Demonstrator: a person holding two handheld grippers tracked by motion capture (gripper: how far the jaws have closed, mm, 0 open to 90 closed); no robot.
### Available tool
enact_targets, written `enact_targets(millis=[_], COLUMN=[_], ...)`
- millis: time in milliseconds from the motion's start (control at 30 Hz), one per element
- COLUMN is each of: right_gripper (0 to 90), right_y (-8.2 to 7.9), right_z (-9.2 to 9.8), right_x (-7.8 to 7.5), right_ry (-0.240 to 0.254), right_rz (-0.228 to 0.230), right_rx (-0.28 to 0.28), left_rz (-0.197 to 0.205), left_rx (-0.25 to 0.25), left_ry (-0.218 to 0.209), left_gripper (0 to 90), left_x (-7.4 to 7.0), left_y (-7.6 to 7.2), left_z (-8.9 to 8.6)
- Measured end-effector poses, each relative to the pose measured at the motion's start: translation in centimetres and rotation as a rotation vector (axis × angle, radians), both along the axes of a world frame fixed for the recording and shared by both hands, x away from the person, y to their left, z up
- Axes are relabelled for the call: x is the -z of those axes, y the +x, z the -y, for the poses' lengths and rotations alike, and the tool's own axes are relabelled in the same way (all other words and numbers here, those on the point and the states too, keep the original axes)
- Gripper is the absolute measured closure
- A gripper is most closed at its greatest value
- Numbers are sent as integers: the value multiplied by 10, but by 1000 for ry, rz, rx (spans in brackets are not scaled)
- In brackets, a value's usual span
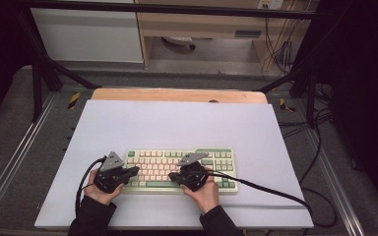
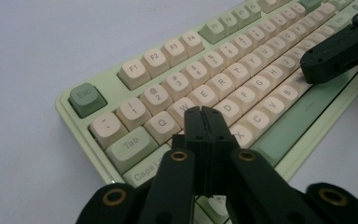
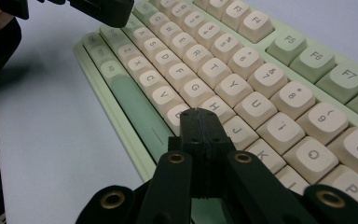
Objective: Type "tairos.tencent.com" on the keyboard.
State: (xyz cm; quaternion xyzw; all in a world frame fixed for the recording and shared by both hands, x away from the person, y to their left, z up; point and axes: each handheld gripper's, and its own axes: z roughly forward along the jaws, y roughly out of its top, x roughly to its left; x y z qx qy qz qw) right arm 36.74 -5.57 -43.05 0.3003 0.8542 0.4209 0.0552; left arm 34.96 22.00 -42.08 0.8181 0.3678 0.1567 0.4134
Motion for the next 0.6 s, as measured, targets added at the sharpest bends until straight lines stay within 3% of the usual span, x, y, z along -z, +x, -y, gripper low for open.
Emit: enact_targets(millis=[600], right_gripper=[900], right_y=[-1], right_z=[0], right_x=[-1], right_ry=[1], right_rz=[8], right_rx=[-4], left_rz=[2], left_rx=[0], left_ry=[0], left_gripper=[899], left_x=[0], left_y=[0], left_z=[0])
